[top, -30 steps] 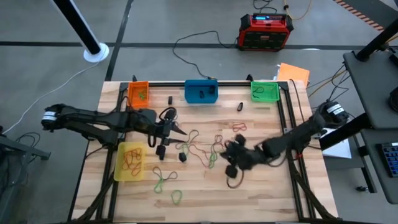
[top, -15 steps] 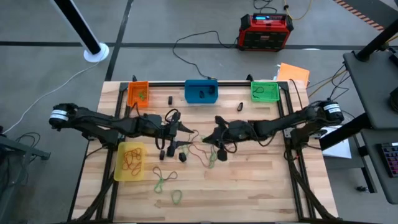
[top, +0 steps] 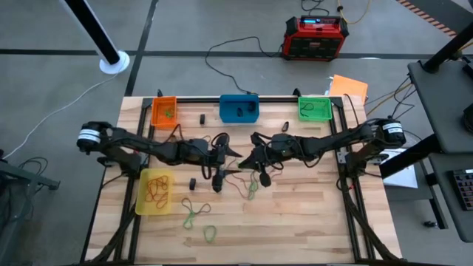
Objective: Sort rubber bands into baskets
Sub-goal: Put the green rubber band into the orange bin
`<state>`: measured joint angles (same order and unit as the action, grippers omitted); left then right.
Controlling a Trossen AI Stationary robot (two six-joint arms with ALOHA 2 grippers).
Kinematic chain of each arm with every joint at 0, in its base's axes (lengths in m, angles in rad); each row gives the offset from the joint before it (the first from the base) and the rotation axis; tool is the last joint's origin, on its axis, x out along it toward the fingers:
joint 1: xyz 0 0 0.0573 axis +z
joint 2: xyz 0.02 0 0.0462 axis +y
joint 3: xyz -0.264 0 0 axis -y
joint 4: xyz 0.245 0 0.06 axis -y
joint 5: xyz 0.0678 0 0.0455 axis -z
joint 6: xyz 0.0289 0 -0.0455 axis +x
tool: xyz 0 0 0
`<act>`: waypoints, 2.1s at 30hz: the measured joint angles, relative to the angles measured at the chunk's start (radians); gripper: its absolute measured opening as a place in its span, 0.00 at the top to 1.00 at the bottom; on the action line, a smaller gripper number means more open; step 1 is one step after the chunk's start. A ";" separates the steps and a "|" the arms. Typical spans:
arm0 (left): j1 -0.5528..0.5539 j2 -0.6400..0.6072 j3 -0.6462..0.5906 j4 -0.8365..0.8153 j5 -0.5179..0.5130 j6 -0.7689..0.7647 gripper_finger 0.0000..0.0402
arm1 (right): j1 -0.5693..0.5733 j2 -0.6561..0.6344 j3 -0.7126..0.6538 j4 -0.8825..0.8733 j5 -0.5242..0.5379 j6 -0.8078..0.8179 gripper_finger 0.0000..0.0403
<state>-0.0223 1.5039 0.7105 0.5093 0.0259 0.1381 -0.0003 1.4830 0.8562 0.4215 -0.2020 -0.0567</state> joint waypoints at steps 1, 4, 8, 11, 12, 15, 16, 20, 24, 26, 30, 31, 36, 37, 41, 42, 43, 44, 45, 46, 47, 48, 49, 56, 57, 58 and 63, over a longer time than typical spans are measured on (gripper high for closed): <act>0.000 0.007 0.006 0.000 0.009 0.004 0.38 | -0.001 0.000 0.000 0.005 0.000 -0.008 0.98; 0.000 0.013 0.013 0.001 0.027 0.008 0.39 | -0.002 -0.002 0.000 0.012 0.011 -0.034 0.98; 0.000 0.006 0.007 -0.003 0.037 -0.008 0.46 | -0.005 -0.010 0.000 0.013 0.079 -0.084 0.98; 0.000 0.005 0.005 0.000 0.038 -0.021 0.57 | -0.013 -0.015 0.000 0.022 0.112 -0.101 0.98; 0.000 0.005 0.004 -0.002 0.038 -0.024 0.61 | -0.016 -0.015 0.000 0.026 0.117 -0.101 0.98; 0.000 0.005 0.002 -0.014 0.038 -0.024 0.79 | -0.023 -0.015 0.000 0.030 0.124 -0.107 0.98; 0.000 0.005 0.002 -0.018 0.038 -0.024 0.85 | -0.025 -0.016 0.000 0.031 0.124 -0.110 0.98; 0.000 0.005 0.001 -0.035 0.038 -0.021 0.97 | -0.027 -0.016 0.000 0.029 0.124 -0.099 0.98; 0.001 0.000 0.001 -0.069 0.038 -0.018 0.99 | -0.029 -0.016 0.000 0.028 0.123 -0.083 0.97; 0.003 -0.009 0.000 -0.095 0.037 -0.017 1.00 | -0.031 -0.016 0.000 0.028 0.122 -0.069 0.94; 0.015 -0.060 0.000 -0.179 0.035 -0.019 1.00 | -0.055 -0.026 0.000 0.022 0.122 -0.019 0.84; 0.020 -0.077 0.000 -0.201 0.035 -0.020 1.00 | -0.062 -0.029 0.000 0.013 0.122 -0.010 0.81; 0.053 -0.185 0.010 -0.411 -0.044 -0.029 1.00 | -0.097 -0.030 0.000 -0.021 0.122 0.037 0.68; 0.064 -0.212 0.021 -0.499 -0.098 -0.031 1.00 | -0.105 -0.030 0.000 -0.025 0.122 0.042 0.66; 0.131 -0.294 0.102 -0.844 -0.357 -0.084 1.00 | -0.128 -0.030 0.000 -0.043 0.123 0.056 0.60; 0.155 -0.304 0.128 -0.932 -0.411 -0.105 1.00 | -0.132 -0.030 0.000 -0.048 0.124 0.056 0.59; 0.181 -0.310 0.153 -1.005 -0.458 -0.129 1.00 | -0.133 -0.030 0.000 -0.050 0.124 0.056 0.58; 0.214 -0.314 0.173 -1.076 -0.495 -0.152 1.00 | -0.134 -0.030 0.000 -0.050 0.124 0.056 0.57; 0.252 -0.316 0.191 -1.144 -0.516 -0.169 1.00 | -0.135 -0.030 0.000 -0.050 0.124 0.053 0.57; 0.295 -0.316 0.205 -1.194 -0.523 -0.180 1.00 | -0.136 -0.030 0.000 -0.050 0.123 0.047 0.56; 0.341 -0.316 0.216 -1.221 -0.523 -0.185 1.00 | -0.136 -0.030 0.000 -0.048 0.124 0.046 0.56; 0.392 -0.315 0.221 -1.241 -0.518 -0.189 1.00 | -0.136 -0.030 0.000 -0.048 0.124 0.045 0.56; 0.443 -0.313 0.222 -1.258 -0.513 -0.195 1.00 | -0.138 -0.028 0.000 -0.049 0.124 0.045 0.56; 0.812 -0.237 0.218 -1.336 -0.459 -0.212 1.00 | -0.138 -0.028 0.000 -0.056 0.124 0.039 0.56; 0.852 -0.220 0.216 -1.343 -0.441 -0.220 1.00 | -0.138 -0.028 0.000 -0.056 0.124 0.038 0.56; 0.882 -0.204 0.215 -1.344 -0.429 -0.228 1.00 | -0.138 -0.027 0.000 -0.056 0.124 0.034 0.56; 0.946 -0.112 0.215 -1.334 -0.443 -0.229 1.00 | -0.138 -0.027 0.000 -0.056 0.124 0.022 0.56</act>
<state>0.9234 1.3914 0.9258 -0.8250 -0.4173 -0.0914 -0.1383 1.4559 0.8562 0.3660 -0.0780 -0.0348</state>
